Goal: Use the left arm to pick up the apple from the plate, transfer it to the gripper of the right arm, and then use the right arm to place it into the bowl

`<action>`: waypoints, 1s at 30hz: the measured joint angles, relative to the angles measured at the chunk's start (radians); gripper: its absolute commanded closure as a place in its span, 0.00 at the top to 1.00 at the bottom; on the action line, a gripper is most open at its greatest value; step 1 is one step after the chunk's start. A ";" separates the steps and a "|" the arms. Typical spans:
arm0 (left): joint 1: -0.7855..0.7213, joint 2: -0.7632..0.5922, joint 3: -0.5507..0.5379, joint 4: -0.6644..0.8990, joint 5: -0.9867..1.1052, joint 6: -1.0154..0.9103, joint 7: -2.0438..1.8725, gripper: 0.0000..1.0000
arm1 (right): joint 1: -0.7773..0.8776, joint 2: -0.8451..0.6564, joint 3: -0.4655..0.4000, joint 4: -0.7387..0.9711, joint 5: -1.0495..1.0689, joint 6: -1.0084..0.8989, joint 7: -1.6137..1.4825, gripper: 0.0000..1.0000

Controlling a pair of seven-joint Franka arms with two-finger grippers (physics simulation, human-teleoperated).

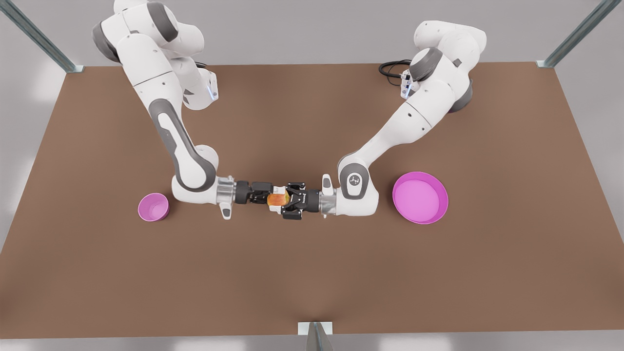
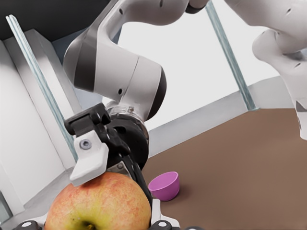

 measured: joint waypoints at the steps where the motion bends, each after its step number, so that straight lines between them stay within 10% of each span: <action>1: 0.000 0.000 0.000 0.000 0.000 0.000 0.005 0.68 | 0.003 0.000 0.000 0.000 0.001 0.005 -0.005 1.00; 5: 0.000 0.000 0.000 0.000 0.000 0.001 0.022 0.68 | 0.006 0.000 0.001 0.001 0.003 0.019 -0.023 0.75; 7: 0.000 0.000 0.000 0.000 0.000 0.001 0.029 0.68 | 0.006 0.000 0.001 0.001 0.004 0.023 -0.032 0.74; 9: 0.001 -0.001 0.001 -0.003 -0.006 -0.001 0.032 1.00 | 0.006 0.000 0.001 0.001 0.005 0.026 -0.041 0.74; 22: 0.030 -0.008 0.004 -0.029 -0.024 -0.011 0.033 1.00 | -0.070 -0.019 0.001 -0.047 -0.034 0.009 -0.091 0.75; 30: 0.668 -0.243 0.008 -0.222 0.711 -0.208 -0.143 1.00 | -0.333 -0.083 0.001 -0.117 -0.353 -0.102 -0.121 0.75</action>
